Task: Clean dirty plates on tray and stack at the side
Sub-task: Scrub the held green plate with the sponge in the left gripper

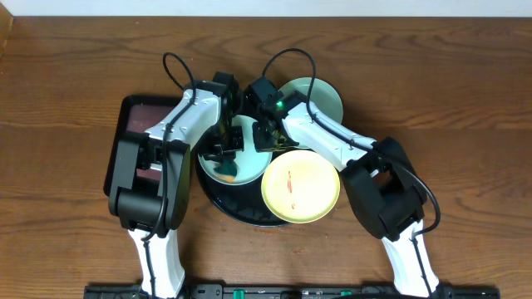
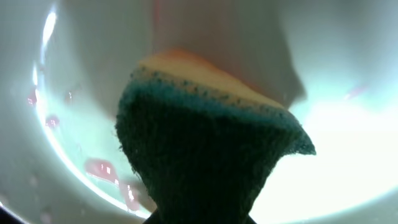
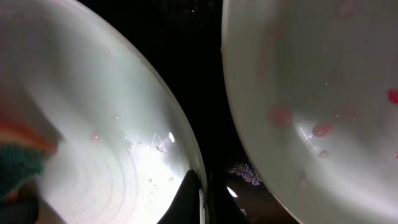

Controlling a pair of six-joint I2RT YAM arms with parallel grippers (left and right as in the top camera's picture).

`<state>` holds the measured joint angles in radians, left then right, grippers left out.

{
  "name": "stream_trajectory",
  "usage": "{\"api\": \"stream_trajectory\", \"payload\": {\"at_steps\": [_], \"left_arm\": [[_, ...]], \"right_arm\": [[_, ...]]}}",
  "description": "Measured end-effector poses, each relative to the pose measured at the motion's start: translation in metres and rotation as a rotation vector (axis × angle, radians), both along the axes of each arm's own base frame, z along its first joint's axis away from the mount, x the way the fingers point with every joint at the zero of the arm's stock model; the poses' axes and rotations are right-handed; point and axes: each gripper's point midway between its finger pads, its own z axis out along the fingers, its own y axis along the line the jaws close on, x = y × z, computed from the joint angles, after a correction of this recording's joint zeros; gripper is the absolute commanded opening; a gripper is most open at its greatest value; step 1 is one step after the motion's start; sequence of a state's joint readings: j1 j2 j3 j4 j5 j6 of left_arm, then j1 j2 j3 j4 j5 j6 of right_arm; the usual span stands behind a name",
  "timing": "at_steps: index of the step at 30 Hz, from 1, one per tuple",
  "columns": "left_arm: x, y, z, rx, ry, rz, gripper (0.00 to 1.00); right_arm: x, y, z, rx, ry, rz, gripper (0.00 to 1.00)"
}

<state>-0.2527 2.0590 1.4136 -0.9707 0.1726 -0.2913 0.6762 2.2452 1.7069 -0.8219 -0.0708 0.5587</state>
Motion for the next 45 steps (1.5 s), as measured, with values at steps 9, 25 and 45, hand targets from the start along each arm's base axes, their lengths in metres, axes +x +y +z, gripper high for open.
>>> {"api": "stream_trajectory", "payload": {"at_steps": [9,25,45], "left_arm": [[0.065,0.017,0.001,0.136,-0.286,0.040,0.08],[0.028,0.031,-0.003,0.195,-0.156,0.048,0.07],[0.029,-0.019,-0.003,-0.144,-0.231,-0.201,0.07]], "right_arm": [[0.000,0.000,0.000,0.000,0.000,0.000,0.01],[0.000,0.000,0.000,0.000,-0.001,0.000,0.01],[0.000,0.000,0.000,0.000,-0.001,0.000,0.01]]}}
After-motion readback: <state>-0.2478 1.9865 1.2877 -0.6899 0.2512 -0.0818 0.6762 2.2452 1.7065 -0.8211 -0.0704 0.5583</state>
